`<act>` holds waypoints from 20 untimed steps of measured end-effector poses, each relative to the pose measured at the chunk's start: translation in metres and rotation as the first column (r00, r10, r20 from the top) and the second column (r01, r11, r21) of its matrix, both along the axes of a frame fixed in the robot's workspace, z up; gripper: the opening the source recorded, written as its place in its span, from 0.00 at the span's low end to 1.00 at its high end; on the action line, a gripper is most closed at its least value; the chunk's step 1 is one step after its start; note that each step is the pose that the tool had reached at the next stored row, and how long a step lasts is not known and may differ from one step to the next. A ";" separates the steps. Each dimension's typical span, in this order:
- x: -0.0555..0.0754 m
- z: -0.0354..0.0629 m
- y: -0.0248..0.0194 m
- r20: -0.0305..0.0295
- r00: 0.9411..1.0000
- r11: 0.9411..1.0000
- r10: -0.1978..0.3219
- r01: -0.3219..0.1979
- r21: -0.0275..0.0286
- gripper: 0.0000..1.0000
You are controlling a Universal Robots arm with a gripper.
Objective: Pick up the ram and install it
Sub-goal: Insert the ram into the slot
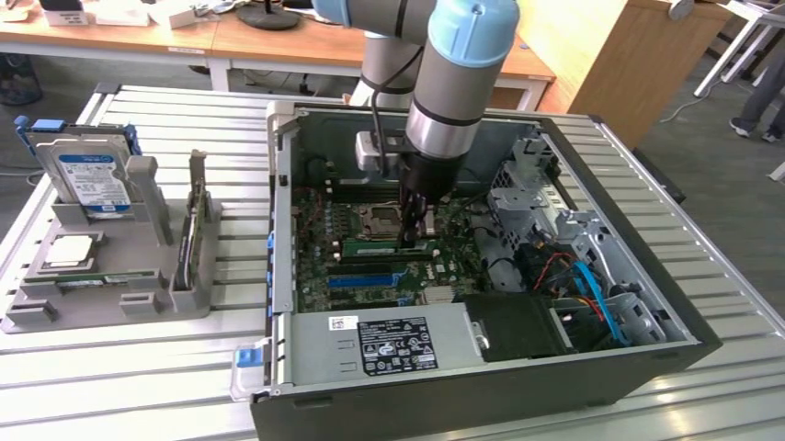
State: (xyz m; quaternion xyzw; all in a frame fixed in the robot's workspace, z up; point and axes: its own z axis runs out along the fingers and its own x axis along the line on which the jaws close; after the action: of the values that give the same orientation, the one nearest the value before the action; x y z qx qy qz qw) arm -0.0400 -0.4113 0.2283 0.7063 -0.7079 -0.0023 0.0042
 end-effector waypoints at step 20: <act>0.000 -0.0052 0.0000 0.000 1.000 1.000 -0.009 0.009 0.000 0.12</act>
State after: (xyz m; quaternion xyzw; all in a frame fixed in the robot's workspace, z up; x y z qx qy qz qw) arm -0.0400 -0.4113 0.2232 0.7029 -0.7113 -0.0024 0.0042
